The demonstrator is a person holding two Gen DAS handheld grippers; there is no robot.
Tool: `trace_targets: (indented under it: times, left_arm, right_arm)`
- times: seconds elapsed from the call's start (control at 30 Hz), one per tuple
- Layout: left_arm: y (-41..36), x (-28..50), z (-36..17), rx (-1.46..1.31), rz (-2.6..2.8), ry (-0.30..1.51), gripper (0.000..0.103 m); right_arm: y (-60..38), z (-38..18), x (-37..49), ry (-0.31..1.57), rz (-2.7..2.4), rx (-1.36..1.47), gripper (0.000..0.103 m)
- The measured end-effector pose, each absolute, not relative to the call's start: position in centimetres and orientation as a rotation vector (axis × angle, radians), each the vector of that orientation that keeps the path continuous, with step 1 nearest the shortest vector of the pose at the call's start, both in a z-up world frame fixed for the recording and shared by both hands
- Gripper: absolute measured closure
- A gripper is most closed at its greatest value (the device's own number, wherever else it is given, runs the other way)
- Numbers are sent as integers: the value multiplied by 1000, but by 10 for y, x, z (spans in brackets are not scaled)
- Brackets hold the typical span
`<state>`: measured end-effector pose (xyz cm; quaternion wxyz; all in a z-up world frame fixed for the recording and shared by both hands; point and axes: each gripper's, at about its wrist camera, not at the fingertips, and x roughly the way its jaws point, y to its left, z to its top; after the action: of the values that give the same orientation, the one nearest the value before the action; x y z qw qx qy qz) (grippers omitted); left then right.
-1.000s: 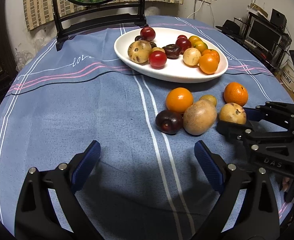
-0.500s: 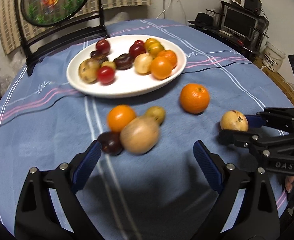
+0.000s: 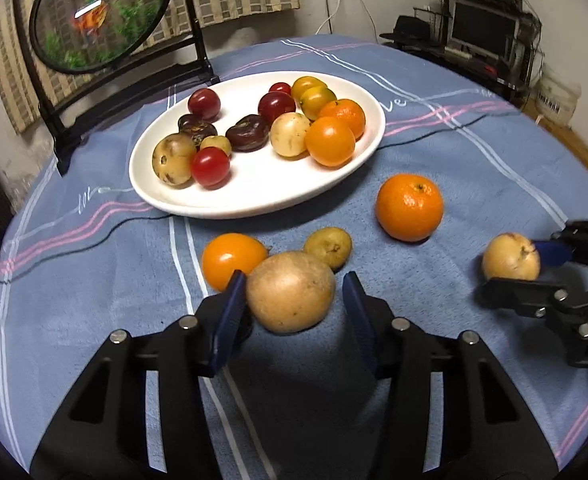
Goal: Organize fruits
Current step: 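Grasp the large beige fruit with the left gripper, then carry the beige fruits onto the white plate and release both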
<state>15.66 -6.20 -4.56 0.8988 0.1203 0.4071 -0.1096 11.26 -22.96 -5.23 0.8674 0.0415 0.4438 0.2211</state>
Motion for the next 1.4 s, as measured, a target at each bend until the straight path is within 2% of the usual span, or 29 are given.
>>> trace_targets:
  times: [0.1, 0.17, 0.63, 0.9, 1.2, 1.4]
  left_arm:
    - [-64, 159, -47, 262, -234, 845, 52]
    - [-61, 161, -46, 252, -231, 845, 57]
    - [-34, 150, -6, 128, -235, 792, 57]
    - [-24, 157, 5, 102, -238, 786, 57]
    - [-15, 191, 27, 98, -214, 757, 57]
    - [-13, 245, 35, 89, -212, 766, 57]
  right_arm:
    - [-230, -52, 112, 929, 460, 86, 62]
    - [-231, -52, 112, 929, 458, 89, 62]
    - [-227, -46, 111, 915, 467, 84, 62]
    - [-223, -16, 125, 860, 464, 52, 62]
    - [-196, 29, 181, 777, 476, 8, 62]
    - [-173, 43, 235, 760, 468, 32, 62]
